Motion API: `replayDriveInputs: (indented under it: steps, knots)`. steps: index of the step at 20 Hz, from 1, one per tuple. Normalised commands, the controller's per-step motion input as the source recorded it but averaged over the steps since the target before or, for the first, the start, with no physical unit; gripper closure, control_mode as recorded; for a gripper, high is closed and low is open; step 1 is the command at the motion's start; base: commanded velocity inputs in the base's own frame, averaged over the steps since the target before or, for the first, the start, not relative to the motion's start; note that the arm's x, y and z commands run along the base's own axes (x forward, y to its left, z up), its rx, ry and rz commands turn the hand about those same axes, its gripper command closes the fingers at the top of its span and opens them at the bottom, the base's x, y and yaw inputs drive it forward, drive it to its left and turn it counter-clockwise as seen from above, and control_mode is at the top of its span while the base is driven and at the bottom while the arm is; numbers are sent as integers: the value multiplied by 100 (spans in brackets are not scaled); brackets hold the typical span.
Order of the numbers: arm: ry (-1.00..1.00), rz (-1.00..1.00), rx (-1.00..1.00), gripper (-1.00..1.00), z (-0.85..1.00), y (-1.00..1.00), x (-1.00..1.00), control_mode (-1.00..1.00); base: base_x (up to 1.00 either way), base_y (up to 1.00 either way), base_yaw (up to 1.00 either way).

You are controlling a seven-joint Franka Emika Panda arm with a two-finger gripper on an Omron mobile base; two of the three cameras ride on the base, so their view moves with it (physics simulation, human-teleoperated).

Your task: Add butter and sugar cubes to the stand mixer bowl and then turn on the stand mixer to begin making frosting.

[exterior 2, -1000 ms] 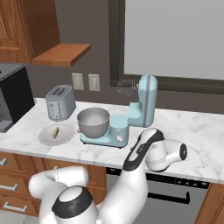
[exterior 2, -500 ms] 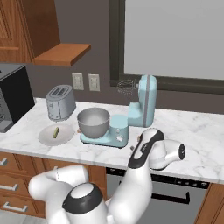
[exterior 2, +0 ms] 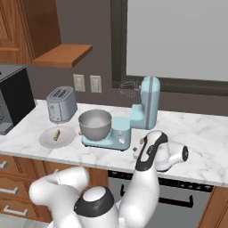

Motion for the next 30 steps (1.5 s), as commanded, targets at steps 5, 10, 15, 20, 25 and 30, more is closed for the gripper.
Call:
replayDriveInputs:
  steps: [5,10,15,20,25,30]
  knots:
    - [1,0,1,-100,-16,0,10,-100,0,0,0]
    - [0,0,1,-100,-10,0,17,-100,0,0,0]
    - [1,0,1,-100,-9,0,23,-100,0,0,0]
    - [5,0,2,-100,-13,0,26,-100,0,0,0]
    - [7,0,2,-100,-17,0,29,-100,0,0,0]
    - [3,0,3,-100,-14,0,22,-100,0,0,0]
